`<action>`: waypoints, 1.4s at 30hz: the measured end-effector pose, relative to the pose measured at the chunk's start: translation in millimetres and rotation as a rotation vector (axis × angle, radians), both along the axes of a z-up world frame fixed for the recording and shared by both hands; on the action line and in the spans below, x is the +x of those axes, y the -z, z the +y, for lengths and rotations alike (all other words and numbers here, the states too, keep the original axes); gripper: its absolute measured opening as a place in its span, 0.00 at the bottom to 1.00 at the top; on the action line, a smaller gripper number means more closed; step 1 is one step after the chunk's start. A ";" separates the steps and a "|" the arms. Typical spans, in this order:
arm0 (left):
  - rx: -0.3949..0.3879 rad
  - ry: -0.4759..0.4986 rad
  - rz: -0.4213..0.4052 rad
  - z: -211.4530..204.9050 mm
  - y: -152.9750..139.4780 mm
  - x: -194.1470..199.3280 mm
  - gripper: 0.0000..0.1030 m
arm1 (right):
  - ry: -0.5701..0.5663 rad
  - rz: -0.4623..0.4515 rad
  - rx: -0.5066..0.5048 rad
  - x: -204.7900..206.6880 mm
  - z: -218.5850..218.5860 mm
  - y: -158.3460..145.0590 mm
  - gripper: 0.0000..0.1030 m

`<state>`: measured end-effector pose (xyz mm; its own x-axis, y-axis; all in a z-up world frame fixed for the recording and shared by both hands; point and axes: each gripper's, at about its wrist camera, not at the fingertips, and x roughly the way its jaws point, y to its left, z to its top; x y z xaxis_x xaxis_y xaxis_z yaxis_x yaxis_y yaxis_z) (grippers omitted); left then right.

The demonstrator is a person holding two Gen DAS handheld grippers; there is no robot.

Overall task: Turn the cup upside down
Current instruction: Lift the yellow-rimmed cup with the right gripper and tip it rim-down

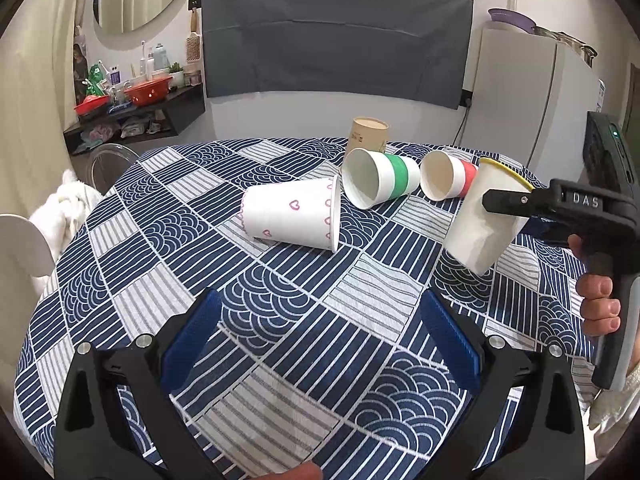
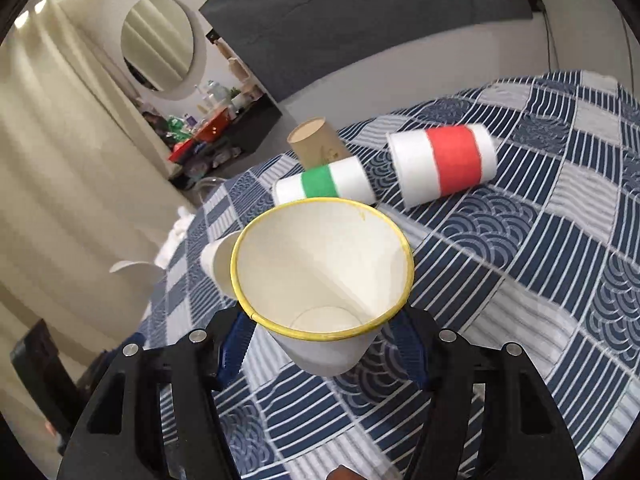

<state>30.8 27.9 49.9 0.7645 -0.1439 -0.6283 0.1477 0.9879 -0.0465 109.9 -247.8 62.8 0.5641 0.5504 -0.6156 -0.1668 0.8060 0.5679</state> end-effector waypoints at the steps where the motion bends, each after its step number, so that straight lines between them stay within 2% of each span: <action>1: 0.003 0.000 0.000 1.7 -0.6 -3.4 0.94 | -0.023 0.032 0.051 0.0 3.9 2.2 0.58; 4: 0.016 0.008 0.006 5.4 0.2 -11.0 0.94 | -0.059 0.105 0.146 -1.8 16.2 9.3 0.58; 11: 0.022 0.031 0.036 11.0 5.8 -22.4 0.94 | -0.094 0.255 0.286 -7.0 38.4 31.0 0.59; 12: 0.024 0.035 0.040 10.9 6.9 -23.3 0.94 | -0.098 0.272 0.302 -7.8 40.6 33.9 0.61; 13: 0.027 0.039 0.043 10.8 8.5 -24.6 0.94 | -0.095 0.284 0.306 -9.1 42.7 36.2 0.75; 14: 0.027 0.042 0.045 11.2 9.4 -25.8 0.94 | -0.089 0.283 0.294 -9.3 43.1 36.9 0.88; 15: 0.028 0.047 0.049 10.7 10.8 -26.5 0.94 | -0.070 0.276 0.278 -11.4 42.6 36.5 0.93; 22: 0.041 0.072 0.083 6.0 21.8 -25.0 0.94 | -0.059 0.259 0.155 -21.8 24.7 35.1 0.93; 25: 0.054 0.094 0.085 1.4 23.6 -21.2 0.94 | -0.049 0.224 0.063 -28.8 17.3 33.8 0.93; 29: 0.115 0.080 0.075 -7.0 23.7 -13.7 0.94 | -0.043 0.157 -0.079 -40.8 14.5 32.1 0.93; 32: 0.142 0.070 0.070 -13.9 23.7 -11.3 0.94 | -0.057 0.133 -0.145 -48.2 13.6 33.3 0.93; 37: 0.189 0.104 0.057 -30.0 24.8 -7.0 0.94 | -0.061 0.107 -0.212 -56.7 8.1 34.6 0.93; 42: 0.161 0.153 0.102 -38.8 30.8 4.7 0.94 | -0.107 0.088 -0.217 -62.8 2.2 39.7 0.93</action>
<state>35.5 -10.9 19.1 0.6727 -0.1450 -0.7256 0.2993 0.9501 0.0876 47.1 -245.6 23.1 0.4484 0.4538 -0.7701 -0.2154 0.8910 0.3996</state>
